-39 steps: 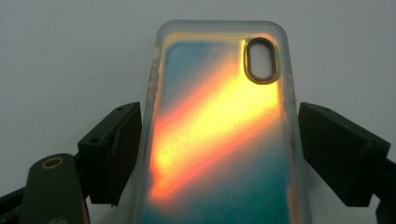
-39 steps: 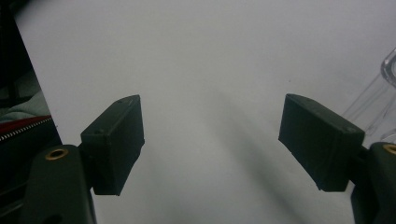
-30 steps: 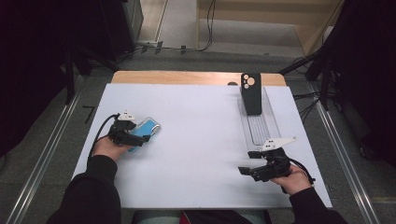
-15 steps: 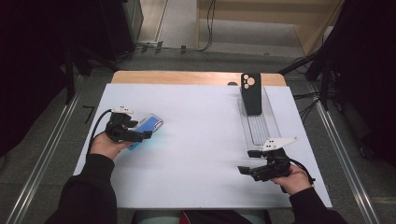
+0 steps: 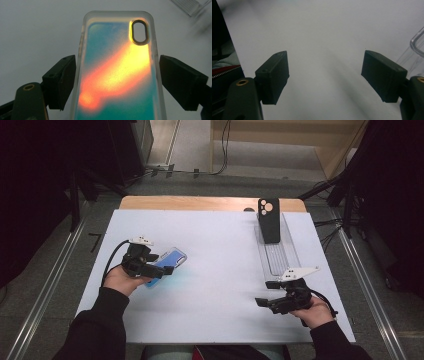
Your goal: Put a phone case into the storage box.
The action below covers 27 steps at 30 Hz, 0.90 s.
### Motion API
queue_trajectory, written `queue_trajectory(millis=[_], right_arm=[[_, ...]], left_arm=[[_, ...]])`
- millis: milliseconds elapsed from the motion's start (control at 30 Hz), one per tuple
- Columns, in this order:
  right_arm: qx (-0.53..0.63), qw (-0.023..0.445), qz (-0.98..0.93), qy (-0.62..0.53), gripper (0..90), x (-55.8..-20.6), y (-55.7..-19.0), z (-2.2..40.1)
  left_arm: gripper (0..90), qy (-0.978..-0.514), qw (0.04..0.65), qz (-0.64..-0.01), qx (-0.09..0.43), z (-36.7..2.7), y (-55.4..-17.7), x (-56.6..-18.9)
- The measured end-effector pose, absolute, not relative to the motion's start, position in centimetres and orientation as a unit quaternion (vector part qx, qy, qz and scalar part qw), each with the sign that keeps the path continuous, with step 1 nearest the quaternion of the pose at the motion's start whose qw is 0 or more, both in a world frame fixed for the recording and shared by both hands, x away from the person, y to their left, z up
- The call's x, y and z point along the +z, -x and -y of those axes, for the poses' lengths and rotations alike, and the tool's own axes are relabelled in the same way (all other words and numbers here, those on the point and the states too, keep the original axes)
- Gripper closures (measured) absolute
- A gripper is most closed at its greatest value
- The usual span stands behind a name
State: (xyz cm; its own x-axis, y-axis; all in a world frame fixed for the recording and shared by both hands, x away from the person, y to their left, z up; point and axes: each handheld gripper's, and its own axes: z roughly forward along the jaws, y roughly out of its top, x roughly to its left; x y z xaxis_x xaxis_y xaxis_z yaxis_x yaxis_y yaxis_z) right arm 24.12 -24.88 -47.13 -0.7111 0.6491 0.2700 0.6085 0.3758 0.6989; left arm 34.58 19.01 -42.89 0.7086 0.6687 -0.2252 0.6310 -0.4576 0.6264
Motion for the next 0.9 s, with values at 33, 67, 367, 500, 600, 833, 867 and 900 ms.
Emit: queue_trajectory(millis=[33,67,367,500,600,833,867,900], right_arm=[[0.410,0.024,-0.829,-0.379,20.5,-47.1,-24.1,24.9],[0.410,0.024,-0.829,-0.379,20.5,-47.1,-24.1,24.9],[0.407,0.021,-0.832,-0.377,20.4,-47.2,-24.2,24.7],[0.405,0.018,-0.832,-0.379,20.4,-47.2,-24.2,24.6],[0.402,0.018,-0.834,-0.378,20.4,-47.2,-24.1,24.5],[0.401,0.014,-0.830,-0.386,19.6,-47.1,-24.3,24.4],[0.402,0.015,-0.829,-0.388,19.5,-47.0,-24.3,24.4],[0.403,0.016,-0.828,-0.389,19.2,-47.0,-24.3,24.4]], left_arm=[[16.8,-0.854,0.355,-0.379,0.023,-18.8,-34.4,-42.9],[16.8,-0.853,0.356,-0.380,0.022,-18.6,-34.3,-42.9],[16.8,-0.852,0.365,-0.376,0.009,-16.9,-32.7,-42.6],[16.8,-0.852,0.367,-0.373,0.004,-16.2,-31.9,-42.6],[16.7,-0.851,0.370,-0.372,0.005,-15.7,-31.4,-42.7],[16.8,-0.844,0.377,-0.382,0.012,-14.5,-30.2,-43.1],[16.7,-0.843,0.379,-0.383,0.012,-14.3,-30.1,-43.1],[16.8,-0.842,0.380,-0.384,0.012,-14.1,-29.9,-43.2]])
